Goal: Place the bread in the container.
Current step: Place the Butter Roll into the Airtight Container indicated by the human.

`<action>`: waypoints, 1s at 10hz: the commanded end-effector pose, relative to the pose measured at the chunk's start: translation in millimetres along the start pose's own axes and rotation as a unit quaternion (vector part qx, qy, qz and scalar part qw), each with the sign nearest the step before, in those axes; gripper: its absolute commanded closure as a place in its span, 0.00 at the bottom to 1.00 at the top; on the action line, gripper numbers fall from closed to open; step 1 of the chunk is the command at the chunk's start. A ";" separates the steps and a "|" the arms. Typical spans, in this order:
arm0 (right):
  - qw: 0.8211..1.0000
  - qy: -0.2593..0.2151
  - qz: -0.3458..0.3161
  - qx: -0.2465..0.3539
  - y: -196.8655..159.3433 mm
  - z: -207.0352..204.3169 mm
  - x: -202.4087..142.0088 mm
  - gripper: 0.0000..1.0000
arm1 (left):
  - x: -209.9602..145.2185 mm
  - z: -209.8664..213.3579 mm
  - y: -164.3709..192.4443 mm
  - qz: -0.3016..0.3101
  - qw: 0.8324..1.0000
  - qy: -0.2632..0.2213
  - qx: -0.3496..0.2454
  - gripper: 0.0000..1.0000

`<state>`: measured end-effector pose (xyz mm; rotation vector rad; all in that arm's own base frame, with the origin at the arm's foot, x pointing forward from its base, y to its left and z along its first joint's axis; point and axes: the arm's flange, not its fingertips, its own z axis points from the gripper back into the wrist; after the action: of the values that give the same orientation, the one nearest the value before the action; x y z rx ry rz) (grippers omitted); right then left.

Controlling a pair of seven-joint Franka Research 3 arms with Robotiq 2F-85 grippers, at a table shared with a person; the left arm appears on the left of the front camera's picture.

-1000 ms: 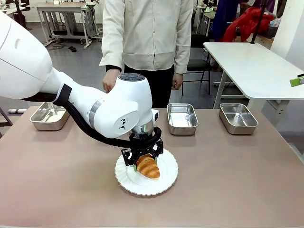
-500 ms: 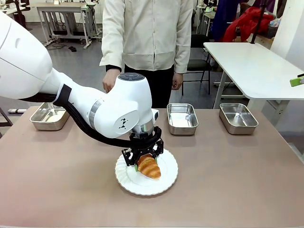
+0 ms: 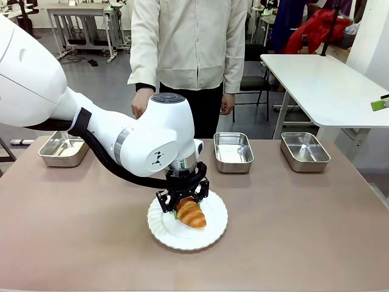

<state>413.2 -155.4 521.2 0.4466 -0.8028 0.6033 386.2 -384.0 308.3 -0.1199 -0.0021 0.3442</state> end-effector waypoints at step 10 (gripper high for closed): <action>1.000 -0.013 0.005 0.003 -1.3 -0.7 1.6 0.00 | 58.5 163.5 18.5 -0.064 0.997 -0.043 0.005 0.42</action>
<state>413.2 -155.6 521.2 0.4463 -0.8027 0.6029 413.2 -343.8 456.1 -0.1150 -0.1140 0.2461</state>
